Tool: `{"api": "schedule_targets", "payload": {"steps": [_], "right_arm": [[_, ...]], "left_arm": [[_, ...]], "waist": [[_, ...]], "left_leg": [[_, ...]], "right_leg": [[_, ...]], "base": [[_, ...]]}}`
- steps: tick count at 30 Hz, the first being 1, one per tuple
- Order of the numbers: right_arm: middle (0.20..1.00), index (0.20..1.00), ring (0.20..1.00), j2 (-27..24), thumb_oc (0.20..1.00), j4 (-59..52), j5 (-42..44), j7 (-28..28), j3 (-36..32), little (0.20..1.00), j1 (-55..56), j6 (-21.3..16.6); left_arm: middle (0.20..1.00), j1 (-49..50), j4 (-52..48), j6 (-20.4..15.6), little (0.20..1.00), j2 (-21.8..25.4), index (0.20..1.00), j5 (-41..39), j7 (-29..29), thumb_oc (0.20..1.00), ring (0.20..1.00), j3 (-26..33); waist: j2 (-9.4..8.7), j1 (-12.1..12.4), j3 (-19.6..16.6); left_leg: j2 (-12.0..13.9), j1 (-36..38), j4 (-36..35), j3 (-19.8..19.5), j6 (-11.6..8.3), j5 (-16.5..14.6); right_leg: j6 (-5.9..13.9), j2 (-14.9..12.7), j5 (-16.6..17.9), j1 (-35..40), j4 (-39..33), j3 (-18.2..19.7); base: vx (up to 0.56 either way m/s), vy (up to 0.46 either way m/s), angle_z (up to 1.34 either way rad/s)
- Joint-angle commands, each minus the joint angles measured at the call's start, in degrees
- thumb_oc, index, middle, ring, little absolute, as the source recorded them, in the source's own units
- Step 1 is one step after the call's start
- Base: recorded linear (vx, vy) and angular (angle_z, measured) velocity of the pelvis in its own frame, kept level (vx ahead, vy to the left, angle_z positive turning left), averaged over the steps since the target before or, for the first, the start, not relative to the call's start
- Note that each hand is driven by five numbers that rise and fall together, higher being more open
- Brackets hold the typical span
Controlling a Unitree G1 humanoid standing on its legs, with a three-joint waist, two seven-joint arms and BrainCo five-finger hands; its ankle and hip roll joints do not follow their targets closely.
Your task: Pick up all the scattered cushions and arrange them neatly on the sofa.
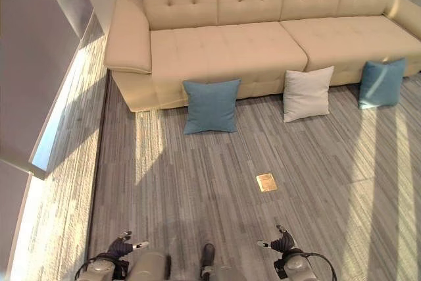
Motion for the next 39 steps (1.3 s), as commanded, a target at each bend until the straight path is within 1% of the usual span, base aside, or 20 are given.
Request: {"api": "schedule_targets", "payload": {"steps": [1, 2, 3, 7, 8, 9, 10, 12, 15, 18, 19, 20, 23, 27, 28, 29, 33, 35, 38, 39], "right_arm": [[1.000, 1.000, 1.000, -4.40, 1.000, -5.00, 0.92, -0.97, 2.26, 1.000, 3.55, -0.18], [1.000, 1.000, 1.000, -4.12, 1.000, -5.20, 0.94, -0.65, 1.97, 1.000, 4.19, 0.27], [1.000, 1.000, 1.000, -4.13, 1.000, -5.21, 0.94, -0.65, 1.97, 1.000, 4.20, 0.28], [1.000, 1.000, 1.000, -3.35, 1.000, -6.12, 0.00, 0.05, 1.34, 1.000, 5.19, 0.27], [1.000, 1.000, 1.000, -3.33, 1.000, -6.00, -0.19, 0.15, 1.43, 1.000, 5.32, 0.36], [1.000, 1.000, 1.000, -3.08, 1.000, -6.05, -0.72, 0.52, 1.64, 1.000, 5.53, 0.55], [1.000, 1.000, 1.000, -3.09, 1.000, -6.05, -0.72, 0.52, 1.63, 1.000, 5.52, 0.55], [1.000, 1.000, 1.000, -3.16, 1.000, -6.94, -0.76, 0.59, 2.21, 1.000, 5.20, 0.77], [1.000, 1.000, 1.000, -2.95, 1.000, -7.84, -0.54, 0.49, 2.39, 1.000, 4.63, 0.35], [1.000, 1.000, 1.000, -3.17, 1.000, -7.53, -0.50, 0.44, 2.87, 1.000, 3.38, 0.14], [1.000, 1.000, 1.000, -3.17, 1.000, -7.52, -0.50, 0.44, 2.87, 1.000, 3.36, 0.14], [1.000, 1.000, 1.000, -3.40, 1.000, -8.27, -0.52, 0.45, 3.20, 1.000, 2.78, 0.18], [1.000, 1.000, 1.000, -3.86, 1.000, -9.61, -1.29, 0.48, 3.50, 1.000, 2.59, 0.41], [1.000, 1.000, 1.000, -4.20, 1.000, -9.94, -1.76, 0.59, 3.47, 1.000, 3.02, 0.18], [1.000, 1.000, 1.000, -4.35, 1.000, -9.77, -1.93, 0.96, 3.23, 1.000, 3.83, -0.16], [1.000, 1.000, 1.000, -4.59, 1.000, -9.60, -0.87, 0.98, 2.69, 1.000, 4.27, -0.71], [1.000, 1.000, 1.000, -5.09, 1.000, -9.75, 0.52, 0.95, 2.29, 1.000, 4.44, -0.84], [1.000, 1.000, 1.000, -5.11, 1.000, -8.88, 0.98, 1.07, 2.16, 1.000, 4.52, -0.62], [1.000, 1.000, 1.000, -5.28, 1.000, -8.01, 1.20, 0.78, 1.94, 1.000, 4.52, -0.45], [1.000, 1.000, 1.000, -5.28, 1.000, -7.99, 1.20, 0.77, 1.96, 1.000, 4.52, -0.46]], "left_arm": [[1.000, -1.67, 0.13, -0.33, 1.000, -1.65, 1.000, 1.39, 0.07, 1.000, 1.000, 0.58], [1.000, -1.06, 0.12, -0.14, 1.000, -1.43, 1.000, 1.28, -0.09, 1.000, 1.000, 0.95], [1.000, -1.06, 0.12, -0.13, 1.000, -1.43, 1.000, 1.28, -0.09, 1.000, 1.000, 0.95], [1.000, 0.19, 0.26, 0.19, 1.000, -1.69, 1.000, 2.49, -0.57, 1.000, 1.000, 1.55], [1.000, 0.31, -0.01, 0.11, 1.000, -1.74, 1.000, 2.58, -0.56, 1.000, 1.000, 1.42], [1.000, 0.45, -0.89, 0.18, 1.000, -1.47, 1.000, 3.05, -0.62, 1.000, 1.000, 1.00], [1.000, 0.44, -0.89, 0.19, 1.000, -1.48, 1.000, 3.05, -0.62, 1.000, 1.000, 1.00], [1.000, 0.33, -2.30, 0.14, 1.000, -0.95, 1.000, 2.52, -0.32, 1.000, 1.000, 0.74], [1.000, 0.10, -3.16, -0.04, 1.000, -0.35, 1.000, 1.52, -0.21, 1.000, 1.000, 0.92], [1.000, -0.26, -2.58, -0.35, 1.000, -0.50, 1.000, 1.31, -0.52, 1.000, 1.000, 0.75], [1.000, -0.28, -2.57, -0.35, 1.000, -0.50, 1.000, 1.31, -0.52, 1.000, 1.000, 0.75], [1.000, -0.55, -1.82, -0.45, 1.000, -0.79, 1.000, 1.65, -0.36, 1.000, 1.000, 0.58], [1.000, -0.95, -1.48, -0.82, 1.000, -0.99, 1.000, 1.38, -0.31, 1.000, 1.000, 1.01], [1.000, -1.07, -0.60, -1.02, 1.000, -1.23, 1.000, 1.95, -0.67, 1.000, 1.000, 1.13], [1.000, -0.83, 0.36, -0.89, 1.000, -1.45, 1.000, 2.93, -1.18, 1.000, 1.000, 0.83], [1.000, -1.39, -0.12, -0.88, 1.000, -1.50, 1.000, 2.86, -1.44, 1.000, 1.000, -0.01], [1.000, -2.48, -1.87, -0.86, 1.000, -1.14, 1.000, 2.22, -1.44, 1.000, 1.000, -0.78], [1.000, -2.78, -2.07, -0.72, 1.000, -1.19, 1.000, 1.93, -1.53, 1.000, 1.000, -0.84], [1.000, -2.59, -2.11, -0.67, 1.000, -1.03, 1.000, 2.22, -1.48, 1.000, 1.000, -1.03], [1.000, -2.57, -2.11, -0.68, 1.000, -1.04, 1.000, 2.22, -1.48, 1.000, 1.000, -1.03]], "waist": [[2.96, -2.90, -0.36], [3.46, -2.19, -0.88], [3.45, -2.17, -0.87], [2.86, -1.94, -3.24], [2.78, -1.73, -3.48], [2.25, -1.80, -3.26], [2.35, -1.75, -3.40], [2.76, -1.98, -2.19], [3.84, -2.25, -1.37], [4.68, -3.40, -1.07], [4.75, -3.41, -1.16], [4.32, -4.34, -0.80], [3.59, -5.70, 0.12], [2.95, -6.08, -0.11], [2.75, -6.55, -1.12], [2.33, -7.42, -0.81], [1.44, -7.63, 0.38], [1.40, -7.14, 0.30], [2.52, -6.19, -0.10], [2.48, -6.20, 0.08]], "left_leg": [[1.33, 5.42, -12.03, -3.70, -1.57, 7.81], [2.06, 4.65, -16.48, -1.25, -2.31, 10.75], [2.05, 4.72, -16.54, -1.22, -2.31, 10.78], [-1.24, 7.94, -15.68, -2.68, 0.43, 7.95], [-2.00, 8.46, -15.20, -3.04, 1.29, 6.97], [-4.19, 10.72, -14.51, -3.93, 3.29, 4.70], [-4.07, 10.56, -14.56, -3.90, 3.27, 4.79], [-4.90, 12.34, -14.35, -4.88, 5.09, 3.46], [-4.97, 14.89, -15.27, -6.03, 5.94, 2.16], [-5.31, 18.94, -18.05, -8.38, 5.28, 1.49], [-5.22, 18.81, -18.07, -8.40, 5.25, 1.58], [-5.95, 20.80, -19.15, -9.98, 4.83, 0.94], [-6.81, 23.49, -19.69, -12.56, 4.17, -0.38], [-7.39, 24.15, -18.34, -13.98, 3.72, -2.42], [-6.47, 24.43, -16.66, -13.89, 2.37, -3.61], [-4.78, 20.07, -7.95, -11.54, -0.21, -2.05], [-0.55, 13.01, 2.23, -6.17, -0.50, -0.30], [-0.03, 11.76, -1.23, -4.64, -0.01, -1.01], [1.79, 8.47, -11.73, -3.51, -1.41, 5.17], [1.73, 8.77, -11.80, -3.51, -1.42, 5.11]], "right_leg": [[0.20, -2.26, -2.76, 5.40, 3.01, 0.03], [0.73, -1.81, -3.98, 7.23, 3.69, 0.49], [0.74, -1.82, -3.99, 7.25, 3.70, 0.52], [3.20, -5.28, -4.30, 8.56, 9.66, 1.98], [3.74, -6.09, -2.81, 7.65, 12.30, 2.47], [4.91, -8.27, 2.90, 5.34, 19.37, 3.90], [4.88, -8.15, 3.07, 5.17, 19.26, 3.94], [4.77, -8.83, 8.29, 1.62, 28.00, 5.36], [4.66, -9.44, 7.85, -3.08, 33.97, 4.72], [3.60, -7.33, 2.67, -6.57, 25.04, 2.84], [3.56, -7.23, 2.86, -6.60, 24.80, 2.79], [3.94, -5.63, 3.60, -8.70, 16.31, 3.56], [5.28, -3.66, 6.86, -10.84, 8.96, 6.39], [4.69, -3.40, 6.83, -9.33, 7.03, 8.37], [3.74, -2.89, 6.21, -7.96, 6.92, 8.71], [2.36, -3.37, 5.41, -5.90, 6.09, 7.12], [0.51, -4.09, 3.92, -3.02, 4.40, 4.62], [0.47, -4.24, 2.97, -1.27, 3.33, 3.57], [0.94, -3.89, 0.51, 1.81, 2.29, 1.86], [0.95, -3.95, 0.37, 2.06, 2.35, 1.85]], "base": [[0.39, 0.117, -0.32], [0.28, 0.109, -0.42], [0.51, 0.222, -0.36], [0.39, 0.243, -0.60], [0.25, 0.222, -0.25], [0.24, 0.221, 0.00], [0.21, 0.220, 0.09], [0.16, 0.184, 0.15], [0.17, 0.109, 0.28], [0.31, 0.012, 0.15], [0.27, -0.065, 0.29], [0.28, -0.082, 0.35], [0.27, -0.093, 0.24], [0.19, -0.111, 0.34], [0.29, -0.272, 0.28], [0.23, -0.238, 0.19], [0.04, -0.125, 0.95], [0.20, -0.009, 0.52], [0.24, 0.083, 0.62], [0.15, 0.069, 0.17]]}}
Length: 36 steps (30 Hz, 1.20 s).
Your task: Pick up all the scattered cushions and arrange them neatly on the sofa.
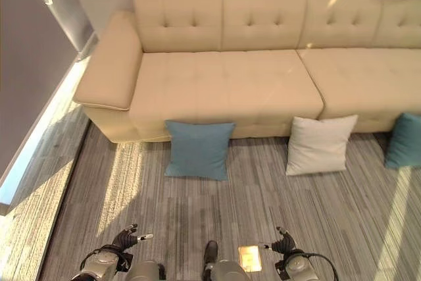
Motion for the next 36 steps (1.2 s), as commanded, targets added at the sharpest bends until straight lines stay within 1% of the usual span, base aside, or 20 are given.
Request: {"api": "schedule_targets", "payload": {"steps": [1, 6, 8, 10, 11, 13, 14, 16, 17, 18, 21, 22, 23, 27, 29, 30, 31, 32, 33, 36], "right_arm": [[1.000, 1.000, 1.000, -1.58, 1.000, -0.50, 1.21, -0.64, 0.25, 1.000, 0.56, -0.82], [1.000, 1.000, 1.000, -0.77, 1.000, -1.23, 0.12, -0.04, 0.15, 1.000, 0.83, -0.74], [1.000, 1.000, 1.000, -0.47, 1.000, -2.09, -0.67, 0.17, 0.42, 1.000, 0.59, -0.74], [1.000, 1.000, 1.000, -0.38, 1.000, -2.39, -0.85, 0.25, 0.39, 1.000, 0.45, -0.62], [1.000, 1.000, 1.000, -0.40, 1.000, -3.56, -0.99, 0.25, 0.63, 1.000, 0.18, -0.49], [1.000, 1.000, 1.000, -0.43, 1.000, -4.27, -0.79, 0.31, 0.71, 1.000, -0.07, -0.50], [1.000, 1.000, 1.000, -0.56, 1.000, -5.49, -0.44, 0.30, 0.56, 1.000, -0.08, -0.78], [1.000, 1.000, 1.000, -0.85, 1.000, -6.29, -0.18, 0.58, 0.64, 1.000, 0.27, -0.86], [1.000, 1.000, 1.000, -0.85, 1.000, -6.29, -0.18, 0.58, 0.64, 1.000, 0.25, -0.85], [1.000, 1.000, 1.000, -1.11, 1.000, -6.56, -0.15, 0.48, 0.92, 1.000, 0.09, -1.06], [1.000, 1.000, 1.000, -1.28, 1.000, -6.70, -0.26, 0.43, 1.10, 1.000, -0.20, -0.94], [1.000, 1.000, 1.000, -1.51, 1.000, -7.32, -0.57, 0.37, 1.32, 1.000, -0.40, -0.93], [1.000, 1.000, 1.000, -1.84, 1.000, -8.08, -0.98, 0.38, 1.38, 1.000, -0.40, -0.84], [1.000, 1.000, 1.000, -1.96, 1.000, -8.57, -1.07, 0.73, 1.19, 1.000, 0.66, -0.99], [1.000, 1.000, 1.000, -2.20, 1.000, -8.26, -0.54, 0.83, 0.69, 1.000, 0.90, -1.61], [1.000, 1.000, 1.000, -2.37, 1.000, -8.68, -0.22, 0.71, 0.44, 1.000, 0.83, -1.77], [1.000, 1.000, 1.000, -2.37, 1.000, -8.68, -0.22, 0.71, 0.45, 1.000, 0.83, -1.77], [1.000, 1.000, 1.000, -2.81, 1.000, -8.60, 0.76, 0.39, 0.35, 1.000, 0.46, -1.84], [1.000, 1.000, 1.000, -2.83, 1.000, -7.92, 0.96, 0.32, 0.26, 1.000, 0.33, -1.66], [1.000, 1.000, 1.000, -2.97, 1.000, -7.21, 1.26, 0.20, 0.44, 1.000, 0.24, -1.46]], "left_arm": [[1.000, -0.07, -2.14, -1.21, 1.000, 1.66, 1.000, 0.95, 0.05, 1.000, 1.000, -0.98], [1.000, 1.29, -1.01, -0.96, 1.000, 1.50, 1.000, 1.38, -0.21, 1.000, 1.000, 0.04], [1.000, 1.56, -1.26, -1.01, 1.000, 1.93, 1.000, 1.46, -0.23, 1.000, 1.000, 0.34], [1.000, 1.53, -1.50, -0.98, 1.000, 2.17, 1.000, 1.32, -0.17, 1.000, 1.000, 0.53], [1.000, 1.62, -2.43, -0.90, 1.000, 2.77, 1.000, 0.74, 0.09, 1.000, 1.000, 0.89], [1.000, 1.57, -2.79, -0.89, 1.000, 3.12, 1.000, 0.53, 0.23, 1.000, 1.000, 1.03], [1.000, 1.67, -3.08, -1.02, 1.000, 3.64, 1.000, 0.42, 0.26, 1.000, 1.000, 1.14], [1.000, 1.86, -3.38, -1.16, 1.000, 3.83, 1.000, 0.37, 0.18, 1.000, 1.000, 1.27], [1.000, 1.85, -3.38, -1.16, 1.000, 3.83, 1.000, 0.37, 0.17, 1.000, 1.000, 1.27], [1.000, 2.02, -3.38, -1.24, 1.000, 3.96, 1.000, 0.35, 0.29, 1.000, 1.000, 1.52], [1.000, 2.14, -3.01, -1.21, 1.000, 3.85, 1.000, 0.38, 0.24, 1.000, 1.000, 1.65], [1.000, 2.02, -2.44, -1.29, 1.000, 3.81, 1.000, 0.48, 0.38, 1.000, 1.000, 1.78], [1.000, 1.92, -2.57, -1.30, 1.000, 3.88, 1.000, 0.78, 0.33, 1.000, 1.000, 1.68], [1.000, 2.41, -2.66, -1.71, 1.000, 3.39, 1.000, 0.73, 0.03, 1.000, 1.000, 1.86], [1.000, 2.44, -2.95, -1.85, 1.000, 2.93, 1.000, 0.41, -0.39, 1.000, 1.000, 1.49], [1.000, 2.19, -3.74, -1.86, 1.000, 3.02, 1.000, 0.17, -0.56, 1.000, 1.000, 1.14], [1.000, 2.19, -3.74, -1.86, 1.000, 3.02, 1.000, 0.17, -0.56, 1.000, 1.000, 1.14], [1.000, 1.65, -4.56, -1.69, 1.000, 2.96, 1.000, -0.47, -0.55, 1.000, 1.000, 0.95], [1.000, 1.28, -4.39, -1.56, 1.000, 2.86, 1.000, -0.58, -0.41, 1.000, 1.000, 0.84], [1.000, 0.98, -3.91, -1.49, 1.000, 2.69, 1.000, -0.63, -0.28, 1.000, 1.000, 0.57]], "waist": [[0.35, -0.02, 0.19], [0.93, 0.47, -1.26], [0.77, 1.24, -1.45], [0.80, 1.45, -1.51], [0.85, 1.51, -1.06], [1.08, 1.36, -0.73], [1.67, 1.00, -0.30], [1.90, 0.08, -0.24], [1.96, 0.09, -0.37], [2.31, -0.32, -0.33], [2.02, -0.84, -0.21], [1.43, -1.36, -0.04], [1.50, -1.74, 0.40], [1.31, -2.12, -0.37], [1.33, -2.25, -0.49], [0.58, -2.27, -0.12], [0.61, -2.30, -0.17], [-0.19, -1.88, 1.11], [-0.47, -1.54, 1.45], [-0.74, -0.84, 1.78]], "left_leg": [[-0.70, -5.15, 4.36, -0.08, 4.14, 0.30], [-2.54, -2.58, 2.23, -0.23, 5.10, -0.51], [-4.60, -0.44, 3.10, -0.41, 7.08, -3.52], [-5.07, -0.01, 3.20, -0.48, 7.79, -4.21], [-6.21, 1.07, 3.64, -0.29, 9.45, -5.56], [-6.47, 1.61, 3.59, -0.40, 10.02, -5.97], [-6.74, 2.65, 3.75, -0.90, 10.69, -6.89], [-7.64, 4.88, 3.09, -2.46, 10.82, -7.70], [-7.56, 4.74, 3.01, -2.46, 10.79, -7.58], [-7.74, 6.59, 1.87, -2.78, 10.63, -8.29], [-8.19, 8.57, 0.93, -3.41, 10.43, -9.23], [-8.90, 10.64, 0.46, -3.72, 10.04, -10.20], [-8.79, 11.34, 0.48, -4.00, 9.72, -10.46], [-8.59, 12.72, 0.44, -4.91, 8.73, -11.20], [-6.33, 10.05, 7.62, -3.91, 5.22, -7.80], [-4.89, 5.88, 14.54, -2.83, 3.97, -5.27], [-4.86, 5.77, 14.63, -2.86, 3.97, -5.32], [-2.47, 1.98, 21.97, -1.29, 3.50, -3.00], [-1.86, 0.10, 23.93, -1.03, 3.68, -2.74], [-1.69, -2.26, 21.55, -1.03, 4.53, -4.45]], "right_leg": [[5.54, -3.30, -5.02, 1.29, 5.77, 7.36], [6.64, -5.04, -6.00, 2.07, 9.28, 8.26], [7.95, -7.31, -5.92, 1.55, 14.42, 8.89], [8.26, -8.04, -4.73, 0.28, 17.23, 9.24], [9.08, -9.84, -0.47, -2.56, 23.52, 9.81], [8.90, -10.10, 0.67, -4.01, 26.38, 10.10], [8.78, -9.78, 1.19, -6.35, 30.31, 10.96], [8.21, -7.40, -0.59, -7.70, 29.16, 12.74], [8.17, -7.32, -0.40, -7.79, 28.96, 12.72], [7.81, -5.83, -2.14, -9.03, 25.40, 11.93], [8.17, -4.89, -1.64, -10.64, 20.07, 10.54], [8.97, -4.75, 0.84, -12.85, 14.62, 8.45], [9.28, -4.91, 1.07, -12.63, 13.30, 7.73], [8.46, -4.02, 0.54, -10.26, 11.96, 9.00], [6.77, -3.33, -0.23, -7.17, 10.46, 7.97], [5.97, -3.83, -0.44, -6.46, 10.05, 7.43], [5.96, -3.81, -0.44, -6.51, 10.05, 7.40], [4.12, -3.37, -1.55, -4.62, 9.19, 7.16], [3.75, -3.37, -1.97, -3.61, 8.68, 6.84], [3.81, -3.24, -2.65, -1.76, 7.76, 6.99]], "base": [[0.16, 0.102, 0.00], [0.27, 0.220, -0.13], [0.27, 0.271, -0.16], [0.18, 0.221, 0.00], [0.14, 0.200, 0.04], [0.15, 0.169, 0.00], [0.21, 0.108, 0.09], [0.22, 0.074, 0.11], [0.22, 0.011, 0.29], [0.24, -0.011, 0.31], [0.25, -0.041, -0.02], [0.26, -0.082, -0.01], [0.32, -0.115, -0.07], [0.21, -0.117, 0.12], [0.17, -0.235, 0.30], [0.05, -0.160, 0.33], [0.05, -0.199, 0.55], [0.07, -0.155, 0.46], [0.12, -0.172, 0.29], [0.13, -0.022, -0.06]]}}
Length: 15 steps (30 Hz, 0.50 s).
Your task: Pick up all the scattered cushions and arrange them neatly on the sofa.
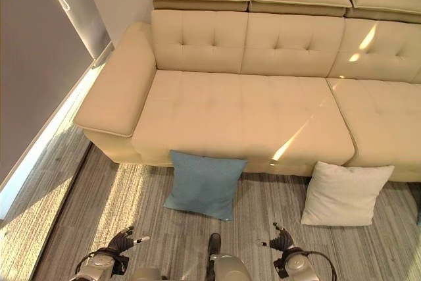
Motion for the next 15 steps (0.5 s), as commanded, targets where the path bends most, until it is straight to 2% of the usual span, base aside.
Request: {"api": "schedule_targets", "payload": {"steps": [1, 2, 4, 5, 7, 9, 11, 15], "right_arm": [[1.000, 1.000, 1.000, -2.49, 1.000, -0.54, 1.26, -0.73, 0.31, 1.000, -0.17, -1.24], [1.000, 1.000, 1.000, -2.79, 1.000, -0.37, 1.09, -0.92, 0.46, 1.000, -0.14, -1.36], [1.000, 1.000, 1.000, -2.87, 1.000, -0.15, 1.06, -1.08, 0.68, 1.000, -0.66, -1.36], [1.000, 1.000, 1.000, -2.92, 1.000, 0.02, 1.32, -1.21, 0.44, 1.000, -0.74, -1.43], [1.000, 1.000, 1.000, -2.71, 1.000, 0.01, 1.02, -0.98, 0.39, 1.000, -0.38, -1.46], [1.000, 1.000, 1.000, -2.58, 1.000, -0.07, 0.81, -0.99, 0.43, 1.000, -0.34, -1.41], [1.000, 1.000, 1.000, -2.56, 1.000, -0.87, 0.21, -0.94, 0.22, 1.000, -0.52, -1.25], [1.000, 1.000, 1.000, -2.50, 1.000, -1.76, 0.18, -1.09, -0.12, 1.000, -0.99, -1.16]], "left_arm": [[1.000, -0.61, -2.86, -1.46, 1.000, 1.90, 1.000, -0.36, -0.01, 1.000, 1.000, -0.33], [1.000, -0.39, -2.97, -1.51, 1.000, 1.97, 1.000, -0.29, 0.04, 1.000, 1.000, -0.47], [1.000, -0.12, -3.27, -1.60, 1.000, 1.97, 1.000, -1.47, 0.36, 1.000, 1.000, -0.20], [1.000, 0.02, -2.96, -1.60, 1.000, 1.93, 1.000, -1.69, 0.55, 1.000, 1.000, -0.06], [1.000, -0.04, -2.63, -1.62, 1.000, 1.77, 1.000, -1.83, 0.43, 1.000, 1.000, -0.13], [1.000, -0.01, -2.87, -1.57, 1.000, 1.78, 1.000, -1.92, 0.33, 1.000, 1.000, -0.12], [1.000, 0.02, -3.80, -1.71, 1.000, 2.22, 1.000, -1.91, 0.07, 1.000, 1.000, -0.23], [1.000, -0.50, -4.82, -1.94, 1.000, 3.06, 1.000, -2.23, 0.29, 1.000, 1.000, 0.01]], "waist": [[-0.41, -0.97, 1.40], [-0.21, -0.49, 1.01], [0.56, 0.70, 1.27], [0.63, 0.96, 1.33], [1.00, 0.59, 0.81], [0.91, 0.72, 0.67], [0.93, 0.72, 0.18], [0.87, 0.84, 0.44]], "left_leg": [[-1.53, 0.10, -12.68, 3.08, 4.57, -1.12], [-1.58, -0.55, -19.05, 1.99, 4.23, 0.08], [-1.84, -1.24, -23.27, -1.92, 3.49, 1.71], [-2.21, -1.69, -22.92, -3.61, 3.04, 2.20], [-2.74, -0.62, -24.03, -4.37, 3.09, 2.04], [-3.36, -0.21, -24.22, -4.61, 3.37, 1.63], [-4.52, 1.34, -25.54, -3.47, 4.52, 0.31], [-5.28, 1.45, -24.66, -2.02, 5.64, -1.24]], "right_leg": [[5.87, -1.84, -5.23, 3.07, 3.48, 2.55], [6.18, -1.78, -6.07, 3.64, 3.26, 2.94], [6.24, -1.03, -7.42, 4.57, 4.04, 4.52], [6.36, -1.04, -7.91, 4.67, 4.62, 4.89], [6.70, -1.31, -8.13, 4.55, 5.54, 5.22], [6.77, -1.71, -7.88, 4.30, 6.09, 5.59], [8.25, -3.34, -7.33, 3.84, 6.95, 6.23], [9.66, -5.20, -6.64, 2.24, 8.68, 6.63]], "base": [[0.18, 0.078, -0.03], [0.23, 0.121, 0.05], [0.20, 0.146, -0.01], [0.11, 0.096, -0.34], [0.14, 0.172, -0.52], [0.12, 0.187, -0.42], [0.11, 0.244, -0.24], [0.02, 0.172, -0.20]]}}
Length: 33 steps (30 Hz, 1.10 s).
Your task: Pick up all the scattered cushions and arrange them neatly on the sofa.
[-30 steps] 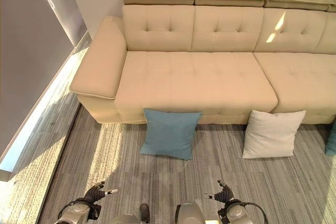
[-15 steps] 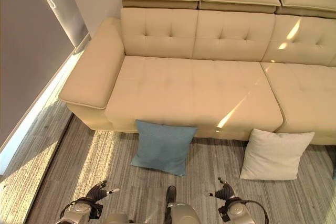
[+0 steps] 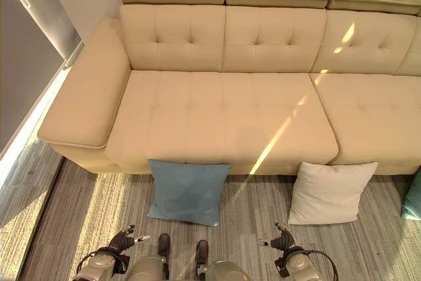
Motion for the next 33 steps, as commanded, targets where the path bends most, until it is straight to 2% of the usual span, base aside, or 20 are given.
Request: {"api": "schedule_targets", "payload": {"steps": [1, 7, 9, 12, 13, 14, 15, 16, 17, 18, 19, 20, 21, 22, 23, 24, 27, 28, 30, 33], "right_arm": [[1.000, 1.000, 1.000, -2.07, 1.000, -3.82, 0.33, -0.84, 0.02, 1.000, -0.73, -1.21], [1.000, 1.000, 1.000, -1.57, 1.000, -4.51, 0.28, -0.94, 0.45, 1.000, -1.75, -1.15], [1.000, 1.000, 1.000, -1.52, 1.000, -4.64, 0.19, -0.84, 0.75, 1.000, -2.05, -1.19], [1.000, 1.000, 1.000, -1.85, 1.000, -5.42, -0.02, -0.81, 1.78, 1.000, -2.80, -1.47], [1.000, 1.000, 1.000, -1.86, 1.000, -5.42, -0.02, -0.81, 1.79, 1.000, -2.80, -1.46], [1.000, 1.000, 1.000, -2.00, 1.000, -5.05, -0.28, -0.83, 2.00, 1.000, -2.85, -1.38], [1.000, 1.000, 1.000, -2.05, 1.000, -5.04, -0.01, -0.68, 1.88, 1.000, -2.32, -1.59], [1.000, 1.000, 1.000, -2.04, 1.000, -5.03, -0.01, -0.68, 1.87, 1.000, -2.34, -1.59], [1.000, 1.000, 1.000, -1.97, 1.000, -5.22, 0.07, -0.37, 1.57, 1.000, -1.55, -1.74], [1.000, 1.000, 1.000, -2.11, 1.000, -5.23, 0.20, -0.69, 0.88, 1.000, -1.01, -1.81], [1.000, 1.000, 1.000, -2.56, 1.000, -5.80, 0.92, -1.00, 0.29, 1.000, -0.44, -2.18], [1.000, 1.000, 1.000, -2.55, 1.000, -5.80, 0.92, -1.00, 0.28, 1.000, -0.45, -2.18], [1.000, 1.000, 1.000, -2.99, 1.000, -5.85, 1.25, -1.23, 0.15, 1.000, -0.63, -2.21], [1.000, 1.000, 1.000, -3.60, 1.000, -5.93, 1.77, -1.13, 0.18, 1.000, -0.87, -2.31], [1.000, 1.000, 1.000, -3.60, 1.000, -5.93, 1.77, -1.13, 0.18, 1.000, -0.87, -2.31], [1.000, 1.000, 1.000, -4.18, 1.000, -6.27, 1.40, -1.15, 0.27, 1.000, -0.74, -1.85], [1.000, 1.000, 1.000, -5.01, 1.000, -7.75, 1.65, -1.45, 0.20, 1.000, -0.94, -2.10], [1.000, 1.000, 1.000, -5.00, 1.000, -7.75, 1.65, -1.45, 0.19, 1.000, -0.95, -2.10], [1.000, 1.000, 1.000, -5.51, 1.000, -9.06, 1.58, -1.23, 0.16, 1.000, -1.15, -2.26], [1.000, 1.000, 1.000, -5.97, 1.000, -10.08, 1.26, -1.10, -0.49, 1.000, -1.33, -2.23]], "left_arm": [[1.000, 0.41, -3.09, -1.94, 1.000, 3.17, 1.000, -1.48, 0.24, 1.000, 1.000, 0.13], [1.000, 1.60, -2.89, -2.10, 1.000, 4.71, 1.000, -1.36, 0.58, 1.000, 1.000, 1.95], [1.000, 1.78, -2.87, -2.11, 1.000, 4.70, 1.000, -1.62, 0.55, 1.000, 1.000, 2.12], [1.000, 2.11, -2.32, -2.11, 1.000, 4.52, 1.000, -2.00, 0.36, 1.000, 1.000, 2.45], [1.000, 2.11, -2.32, -2.11, 1.000, 4.51, 1.000, -2.00, 0.35, 1.000, 1.000, 2.45], [1.000, 1.86, -1.78, -2.09, 1.000, 4.42, 1.000, -1.77, 0.22, 1.000, 1.000, 2.36], [1.000, 1.82, -1.14, -2.08, 1.000, 4.22, 1.000, -0.90, -0.09, 1.000, 1.000, 1.85], [1.000, 1.81, -1.14, -2.08, 1.000, 4.23, 1.000, -0.90, -0.09, 1.000, 1.000, 1.85], [1.000, 1.98, -1.05, -2.13, 1.000, 3.82, 1.000, -0.45, -0.23, 1.000, 1.000, 1.61], [1.000, 1.91, -1.53, -2.16, 1.000, 3.74, 1.000, -0.60, -0.49, 1.000, 1.000, 1.56], [1.000, 1.47, -2.52, -2.25, 1.000, 3.62, 1.000, -0.18, -0.63, 1.000, 1.000, 0.57], [1.000, 1.46, -2.52, -2.25, 1.000, 3.64, 1.000, -0.18, -0.63, 1.000, 1.000, 0.57], [1.000, 1.25, -3.35, -2.24, 1.000, 3.61, 1.000, -0.47, -0.95, 1.000, 1.000, 0.12], [1.000, 0.95, -4.01, -2.32, 1.000, 3.70, 1.000, -0.91, -0.96, 1.000, 1.000, -0.25], [1.000, 0.95, -4.01, -2.32, 1.000, 3.70, 1.000, -0.92, -0.96, 1.000, 1.000, -0.25], [1.000, 0.94, -5.13, -2.11, 1.000, 3.95, 1.000, -1.22, -0.88, 1.000, 1.000, -0.36], [1.000, 0.63, -6.71, -2.52, 1.000, 4.66, 1.000, -1.88, -0.41, 1.000, 1.000, -0.87], [1.000, 0.62, -6.71, -2.52, 1.000, 4.66, 1.000, -1.88, -0.41, 1.000, 1.000, -0.87], [1.000, 0.45, -8.32, -2.90, 1.000, 4.91, 1.000, -3.11, 0.05, 1.000, 1.000, -0.82], [1.000, -0.73, -10.07, -3.12, 1.000, 5.02, 1.000, -3.90, 0.06, 1.000, 1.000, -1.36]], "waist": [[-0.88, 1.00, -0.91], [-0.41, 1.69, -0.69], [-0.25, 1.93, -0.47], [-0.16, 1.58, -0.38], [-0.13, 1.54, -0.35], [-0.12, 1.70, -0.43], [-0.32, 0.91, -0.60], [-0.37, 0.86, -0.73], [-0.26, 0.21, -0.73], [-0.43, 0.17, -0.83], [-0.75, -0.55, -0.04], [-0.81, -0.63, -0.22], [-0.86, -0.62, 0.34], [-1.07, -0.75, 0.65], [-1.03, -0.79, 0.66], [-1.28, -0.43, 0.74], [-1.18, 0.40, 0.86], [-1.20, 0.31, 0.71], [-0.95, 0.63, 1.02], [-0.31, 0.07, 1.32]], "left_leg": [[-1.89, -3.62, 9.00, 3.53, 4.54, -9.50], [-2.68, -1.44, 7.85, 6.23, 6.58, -10.99], [-2.72, -0.74, 7.04, 6.58, 6.76, -10.80], [-3.94, 2.23, 4.00, 6.56, 7.16, -10.45], [-3.92, 2.30, 3.97, 6.52, 7.14, -10.47], [-4.07, 2.47, 4.20, 6.82, 6.79, -10.60], [-4.43, 2.69, 4.69, 6.27, 6.65, -10.98], [-4.46, 2.52, 4.63, 6.25, 6.65, -10.83], [-4.46, 2.80, 5.04, 6.07, 5.92, -10.93], [-4.16, 2.31, 6.09, 7.02, 4.89, -10.74], [-2.46, -1.16, 13.56, 8.29, 2.38, -8.60], [-2.53, -1.38, 13.48, 8.23, 2.38, -8.43], [-1.76, -3.22, 17.09, 7.85, 1.55, -7.19], [-0.15, -4.89, 18.52, 7.66, 1.35, -7.48], [-0.11, -4.97, 18.68, 7.59, 1.35, -7.58], [3.01, -5.36, 15.63, 8.23, 2.06, -9.16], [5.49, -7.06, 9.30, 3.13, 0.68, -4.96], [5.43, -7.22, 9.12, 3.07, 0.69, -4.74], [6.07, -7.62, 7.54, -0.46, -0.29, -3.55], [5.25, -7.86, 7.51, -0.50, -0.61, -4.04]], "right_leg": [[10.56, -12.43, -4.42, -3.11, 11.40, 1.90], [12.15, -14.22, -1.48, -6.31, 15.57, 1.07], [12.09, -13.81, -1.21, -7.29, 16.95, 0.05], [11.12, -9.59, -1.93, -10.06, 15.84, -3.11], [11.10, -9.57, -1.97, -10.00, 15.84, -3.16], [10.66, -10.17, -2.64, -8.92, 13.14, -6.20], [10.11, -8.59, -3.44, -8.02, 11.97, -4.22], [10.09, -8.62, -3.30, -8.15, 11.84, -4.25], [9.93, -7.38, -3.39, -7.96, 11.51, -1.29], [9.75, -8.08, -2.94, -6.75, 9.50, -2.55], [8.51, -8.03, -3.05, -5.24, 8.49, -2.79], [8.50, -8.09, -2.96, -5.43, 8.43, -2.85], [7.77, -7.94, -3.05, -5.06, 8.08, -2.73], [7.21, -8.24, -3.84, -4.07, 7.45, -2.93], [7.20, -8.20, -3.86, -4.05, 7.46, -2.99], [7.54, -9.05, -5.15, -3.12, 7.33, -3.27], [8.11, -9.56, -6.19, -2.99, 7.76, -2.61], [8.11, -9.59, -6.10, -3.16, 7.71, -2.69], [8.37, -9.88, -6.54, -3.77, 8.59, -1.31], [9.28, -11.58, -5.81, -4.85, 9.22, -0.78]], "base": [[0.03, 0.167, -0.16], [0.04, 0.162, -0.24], [0.03, 0.067, -0.43], [0.09, 0.061, -0.57], [0.06, -0.023, -0.16], [0.08, -0.069, -0.04], [0.07, -0.069, 0.08], [0.08, -0.039, 0.31], [0.07, -0.026, 0.39], [0.07, -0.097, 0.40], [0.02, -0.094, 0.42], [-0.01, -0.083, 0.64], [0.01, 0.003, 0.69], [0.01, 0.004, 0.50], [0.08, 0.092, 0.21], [0.10, 0.117, 0.13], [0.11, 0.149, 0.17], [0.07, 0.128, -0.06], [0.07, 0.231, -0.13], [0.04, 0.294, -0.31]]}}
